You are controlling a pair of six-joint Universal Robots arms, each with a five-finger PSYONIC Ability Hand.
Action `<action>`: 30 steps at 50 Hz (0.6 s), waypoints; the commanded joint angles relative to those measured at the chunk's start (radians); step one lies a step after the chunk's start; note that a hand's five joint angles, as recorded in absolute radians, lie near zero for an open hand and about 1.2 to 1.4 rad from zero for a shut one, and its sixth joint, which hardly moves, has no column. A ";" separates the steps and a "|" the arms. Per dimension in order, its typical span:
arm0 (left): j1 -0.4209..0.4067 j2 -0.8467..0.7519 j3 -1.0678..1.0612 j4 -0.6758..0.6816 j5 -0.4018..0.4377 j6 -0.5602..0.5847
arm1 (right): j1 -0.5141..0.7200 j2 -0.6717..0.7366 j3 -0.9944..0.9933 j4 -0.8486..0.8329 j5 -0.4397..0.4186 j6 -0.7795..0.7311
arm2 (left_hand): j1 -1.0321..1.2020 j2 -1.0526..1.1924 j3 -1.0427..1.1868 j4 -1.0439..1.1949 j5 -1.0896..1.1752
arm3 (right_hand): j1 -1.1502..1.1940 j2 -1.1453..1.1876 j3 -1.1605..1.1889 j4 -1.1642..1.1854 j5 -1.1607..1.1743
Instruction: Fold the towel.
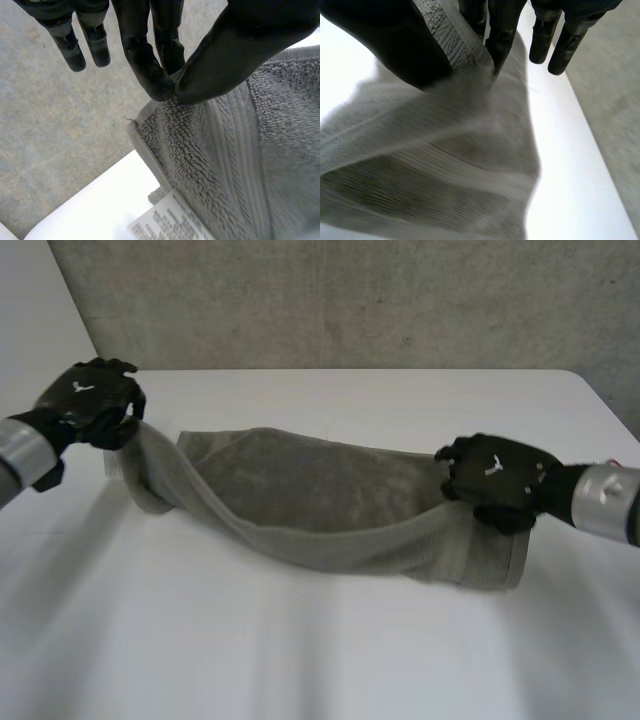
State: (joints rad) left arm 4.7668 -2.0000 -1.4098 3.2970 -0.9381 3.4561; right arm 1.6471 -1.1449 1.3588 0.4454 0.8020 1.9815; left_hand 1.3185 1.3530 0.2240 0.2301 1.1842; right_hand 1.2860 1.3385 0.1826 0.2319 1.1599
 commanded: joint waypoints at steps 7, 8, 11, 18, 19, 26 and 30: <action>-0.123 -0.236 0.215 0.091 -0.096 0.000 | 0.034 0.122 -0.112 -0.253 0.156 0.285 | 0.078 0.043 -0.049 -0.056 0.038 | 0.110 0.058 -0.008 -0.057 0.062; -0.123 -0.237 0.215 0.092 -0.096 0.000 | 0.037 0.126 -0.110 -0.292 0.199 0.302 | 0.078 0.043 -0.049 -0.056 0.038 | 0.110 0.058 -0.008 -0.057 0.062; -0.131 -0.267 0.245 0.141 -0.130 0.001 | 0.040 0.132 -0.109 -0.330 0.243 0.312 | 0.078 0.043 -0.049 -0.056 0.038 | 0.110 0.058 -0.008 -0.057 0.062; -0.143 -0.335 0.308 0.190 -0.166 0.001 | 0.046 0.197 -0.116 -0.456 0.344 0.344 | 0.078 0.043 -0.049 -0.056 0.038 | 0.110 0.058 -0.008 -0.057 0.062; -0.143 -0.335 0.308 0.190 -0.166 0.001 | 0.049 0.206 -0.115 -0.476 0.345 0.370 | 0.078 0.043 -0.049 -0.056 0.038 | 0.110 0.058 -0.008 -0.057 0.062; -0.156 -0.371 0.318 0.263 -0.179 0.001 | 0.062 0.241 -0.110 -0.588 0.352 0.485 | 0.078 0.043 -0.049 -0.056 0.038 | 0.110 0.058 -0.008 -0.057 0.062; -0.163 -0.385 0.318 0.283 -0.180 0.001 | 0.069 0.264 -0.119 -0.620 0.361 0.501 | 0.078 0.043 -0.049 -0.056 0.038 | 0.110 0.058 -0.008 -0.057 0.062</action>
State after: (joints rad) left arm 4.6121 -2.3664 -1.0901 3.5425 -1.1145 3.4577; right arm 1.7075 -0.9074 1.2456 -0.1213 1.1589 2.4396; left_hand 1.3185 1.3530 0.2240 0.2301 1.1842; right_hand 1.2860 1.3386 0.1826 0.2319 1.1599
